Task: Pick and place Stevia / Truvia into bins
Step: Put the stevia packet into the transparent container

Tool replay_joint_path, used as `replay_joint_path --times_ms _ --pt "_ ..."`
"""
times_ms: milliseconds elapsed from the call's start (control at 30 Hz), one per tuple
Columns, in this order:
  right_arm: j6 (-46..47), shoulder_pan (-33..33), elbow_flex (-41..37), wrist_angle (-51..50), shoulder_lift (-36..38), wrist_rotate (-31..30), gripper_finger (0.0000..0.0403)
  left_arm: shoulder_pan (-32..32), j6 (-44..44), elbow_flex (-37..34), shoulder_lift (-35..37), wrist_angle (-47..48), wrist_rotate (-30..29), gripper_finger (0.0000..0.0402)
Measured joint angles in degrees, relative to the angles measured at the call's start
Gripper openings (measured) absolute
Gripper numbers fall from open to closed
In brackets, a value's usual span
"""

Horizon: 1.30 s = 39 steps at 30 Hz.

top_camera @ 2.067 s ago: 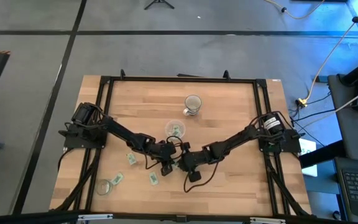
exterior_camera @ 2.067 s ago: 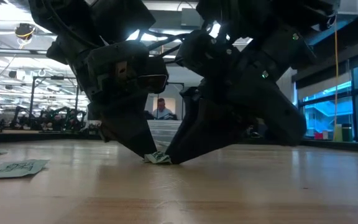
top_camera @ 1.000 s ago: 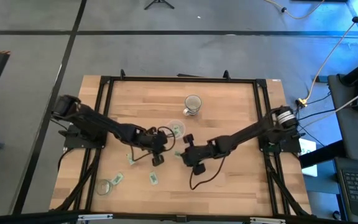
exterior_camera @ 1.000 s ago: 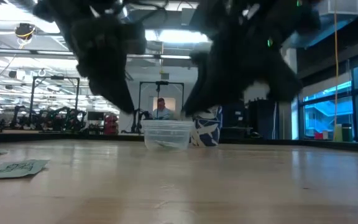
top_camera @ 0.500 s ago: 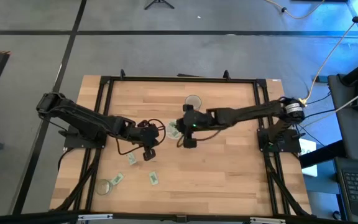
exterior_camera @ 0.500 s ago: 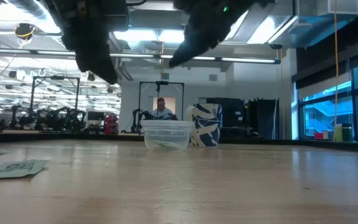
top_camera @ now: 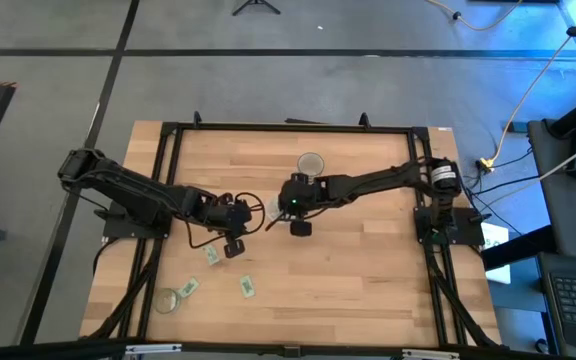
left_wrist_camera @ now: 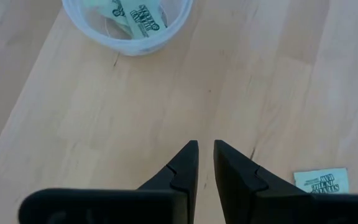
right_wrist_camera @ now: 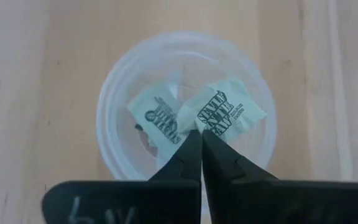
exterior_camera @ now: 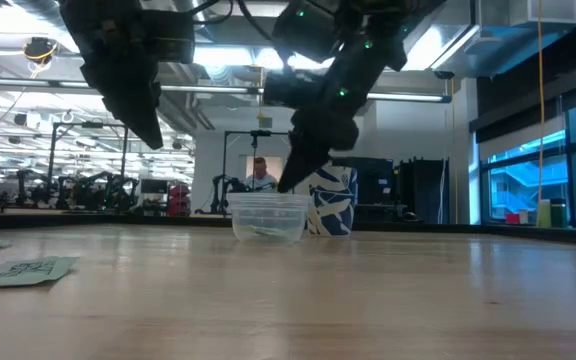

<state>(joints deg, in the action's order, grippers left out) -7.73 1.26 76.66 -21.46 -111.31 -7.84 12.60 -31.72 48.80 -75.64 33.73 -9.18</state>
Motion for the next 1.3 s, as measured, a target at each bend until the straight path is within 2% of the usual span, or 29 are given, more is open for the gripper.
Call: replay_joint_path --times_ms 233,533,667,833,1067,1300 --pt "-0.42 -0.02 0.04 1.04 0.37 0.03 0.0018 0.00 0.41 0.00 0.00 0.78 -0.15 0.0048" --pt "-0.27 -0.02 0.07 0.37 0.42 0.44 0.0095 0.00 0.53 0.00 0.00 1.02 -0.14 0.0069" --pt "0.68 -0.02 1.23 -2.27 0.62 0.10 0.0116 0.07 1.28 0.00 0.00 3.15 0.94 0.0070" --pt "1.61 -0.90 2.89 -5.08 4.15 -0.06 0.0119 0.36 2.24 0.00 0.00 8.44 3.37 0.0067" --pt "4.62 -2.47 2.51 -6.48 9.21 -0.02 0.0118 2.18 2.95 0.00 0.00 11.07 3.17 0.0068" --pt "7.27 -3.58 2.46 -8.45 10.01 -0.05 0.0117 7.55 -6.35 0.02 1.14 19.27 10.86 0.0058"
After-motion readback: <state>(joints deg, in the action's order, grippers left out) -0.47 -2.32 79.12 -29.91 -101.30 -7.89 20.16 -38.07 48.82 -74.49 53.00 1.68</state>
